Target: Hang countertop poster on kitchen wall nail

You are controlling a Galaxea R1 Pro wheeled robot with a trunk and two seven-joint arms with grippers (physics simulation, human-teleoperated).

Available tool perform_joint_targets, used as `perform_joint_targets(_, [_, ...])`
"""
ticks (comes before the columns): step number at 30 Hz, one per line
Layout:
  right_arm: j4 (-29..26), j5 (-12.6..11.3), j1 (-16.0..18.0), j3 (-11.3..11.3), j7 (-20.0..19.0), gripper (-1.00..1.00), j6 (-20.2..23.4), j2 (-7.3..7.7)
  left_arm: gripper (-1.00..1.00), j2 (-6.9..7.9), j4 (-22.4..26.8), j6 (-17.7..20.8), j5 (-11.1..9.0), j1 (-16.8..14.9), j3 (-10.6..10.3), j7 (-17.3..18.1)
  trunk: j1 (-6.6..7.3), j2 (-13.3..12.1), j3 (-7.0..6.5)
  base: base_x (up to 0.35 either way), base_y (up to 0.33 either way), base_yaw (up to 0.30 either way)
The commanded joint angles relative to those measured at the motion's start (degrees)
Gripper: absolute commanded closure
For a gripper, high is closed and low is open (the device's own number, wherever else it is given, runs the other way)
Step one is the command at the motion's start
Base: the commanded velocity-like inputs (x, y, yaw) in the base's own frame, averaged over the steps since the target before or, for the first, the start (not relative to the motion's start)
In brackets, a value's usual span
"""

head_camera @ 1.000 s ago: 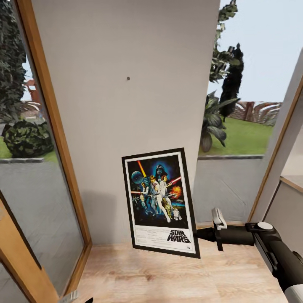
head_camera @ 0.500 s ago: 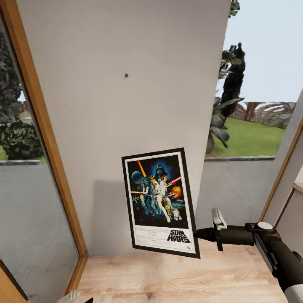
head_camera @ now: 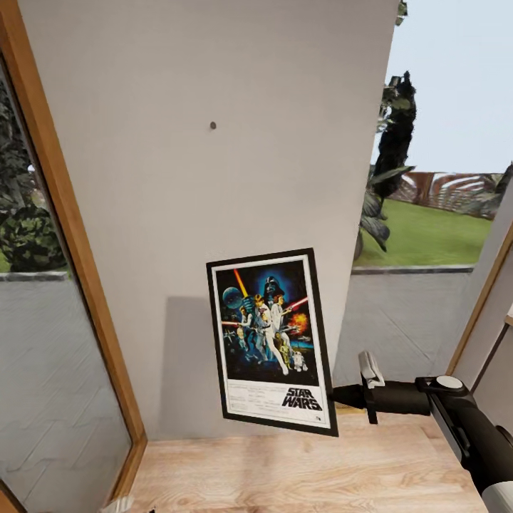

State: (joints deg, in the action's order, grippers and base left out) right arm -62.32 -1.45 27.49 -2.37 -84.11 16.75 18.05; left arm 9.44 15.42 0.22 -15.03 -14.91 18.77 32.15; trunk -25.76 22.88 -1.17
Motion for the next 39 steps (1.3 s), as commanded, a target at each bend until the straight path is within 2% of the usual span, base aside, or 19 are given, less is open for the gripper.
perform_joint_targets(1, [0.01,-1.23,0.02,0.0,-0.33,1.0,0.76,0.03,-1.0,0.35,-1.48,-0.05,-0.27,-0.03,0.1,0.28,-0.02,0.04,0.02,0.002,0.001,0.0])
perform_joint_targets(5, [0.01,-4.58,0.02,0.0,-0.39,1.0,0.75,0.05,-1.0,1.75,-4.98,-0.35,-0.33,-0.03,0.12,1.2,-0.02,0.04,0.02,0.001,0.0,0.0])
perform_joint_targets(7, [-0.01,-5.33,0.02,0.03,-0.37,1.0,0.76,0.05,-1.0,2.05,-5.7,-0.41,-0.34,-0.03,0.12,2.59,-0.02,0.04,0.02,0.0,0.0,0.0])
perform_joint_targets(11, [-0.49,-6.24,0.04,0.07,-0.28,1.0,0.91,0.05,-1.0,2.31,-6.28,-0.46,-0.29,-0.03,0.09,4.51,-0.02,0.04,0.02,0.0,0.0,0.0])
perform_joint_targets(19, [-3.72,-7.48,1.06,0.09,-0.09,1.0,2.67,-0.1,-1.0,3.29,-6.52,-0.48,-0.27,-0.03,0.12,5.17,-0.02,0.04,0.02,0.0,0.0,0.0])
perform_joint_targets(22, [-7.59,-7.57,3.88,0.14,-0.08,1.0,8.13,-1.33,-1.0,3.5,-6.54,-0.48,-0.27,-0.03,0.11,5.19,-0.02,0.04,0.02,0.0,0.0,0.0])
perform_joint_targets(23, [-9.7,-7.55,8.78,0.22,-0.06,1.0,13.46,-2.77,-1.0,3.58,-6.54,-0.48,-0.27,-0.03,0.12,5.2,-0.02,0.04,0.02,0.0,0.0,0.0])
perform_joint_targets(27, [-10.27,-7.48,14.66,0.31,-0.02,1.0,18.71,-3.32,-1.0,3.64,-6.54,-0.48,-0.27,-0.03,0.13,5.23,-0.02,0.04,0.02,0.0,0.0,0.0])
perform_joint_targets(33, [-10.35,-7.45,20.26,0.34,0.0,1.0,24.51,-3.53,-1.0,3.65,-6.54,-0.48,-0.27,-0.03,0.13,5.27,-0.02,0.04,0.02,0.0,0.0,0.0])
perform_joint_targets(39, [-10.27,-7.25,26.21,0.4,0.0,1.0,29.06,-4.92,-1.0,3.66,-6.54,-0.48,-0.27,-0.03,0.13,5.29,-0.02,0.04,0.02,0.0,0.0,0.0])
